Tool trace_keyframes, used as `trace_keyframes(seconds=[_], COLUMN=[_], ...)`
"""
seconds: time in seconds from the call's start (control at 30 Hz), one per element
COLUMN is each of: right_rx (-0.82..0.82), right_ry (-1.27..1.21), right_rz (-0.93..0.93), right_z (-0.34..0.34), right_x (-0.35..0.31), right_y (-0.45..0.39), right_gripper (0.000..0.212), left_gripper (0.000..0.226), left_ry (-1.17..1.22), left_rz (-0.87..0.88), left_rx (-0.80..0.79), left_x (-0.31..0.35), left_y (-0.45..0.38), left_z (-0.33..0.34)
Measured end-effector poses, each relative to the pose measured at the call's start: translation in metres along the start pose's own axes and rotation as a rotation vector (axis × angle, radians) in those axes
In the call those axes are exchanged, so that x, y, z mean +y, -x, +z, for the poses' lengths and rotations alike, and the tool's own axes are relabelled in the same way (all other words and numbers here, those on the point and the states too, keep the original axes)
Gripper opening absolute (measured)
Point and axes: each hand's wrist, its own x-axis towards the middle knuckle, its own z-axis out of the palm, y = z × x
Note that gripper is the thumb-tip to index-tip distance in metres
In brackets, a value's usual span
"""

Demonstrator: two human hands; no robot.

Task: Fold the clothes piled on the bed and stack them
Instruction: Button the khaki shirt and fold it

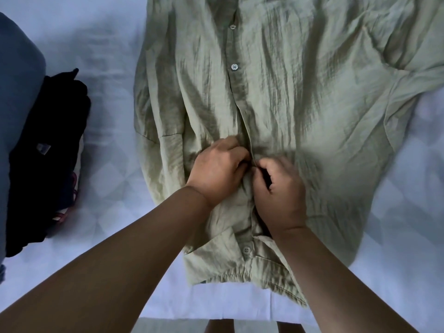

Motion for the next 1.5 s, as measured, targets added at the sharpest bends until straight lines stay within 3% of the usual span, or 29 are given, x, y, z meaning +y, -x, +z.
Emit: trace_keyframes(seconds=[0.17,0.43,0.6,0.97,1.23,1.37,1.5], right_rx=[0.009,0.054,0.095,0.156,0.138,0.126,0.131], right_ry=[0.023,-0.012,-0.048,-0.09,-0.12,-0.285,-0.266], right_rz=[-0.058,-0.125,-0.184,-0.094,-0.082,-0.097,-0.071], right_z=[0.006,0.013,0.019,0.024,0.022,0.017,0.018], right_x=[0.0,0.005,0.012,0.017,0.017,0.017,0.02], right_y=[-0.001,-0.001,0.001,0.005,0.004,0.004,0.002], right_gripper=[0.023,0.017,0.004,0.011,0.017,0.029,0.019], left_gripper=[0.004,0.018,0.02,0.009,0.015,0.014,0.015], left_ry=[0.156,0.301,0.429,0.573,0.559,0.613,0.662], left_rz=[-0.07,-0.153,-0.354,-0.799,-0.84,-0.846,-0.866], left_rx=[-0.028,-0.255,-0.405,-0.537,-0.542,-0.533,-0.597], left_x=[-0.004,-0.004,-0.002,0.015,0.016,0.013,0.01], left_y=[-0.003,-0.013,-0.028,-0.048,-0.05,-0.048,-0.052], left_z=[-0.007,-0.021,-0.032,-0.033,-0.031,-0.031,-0.034])
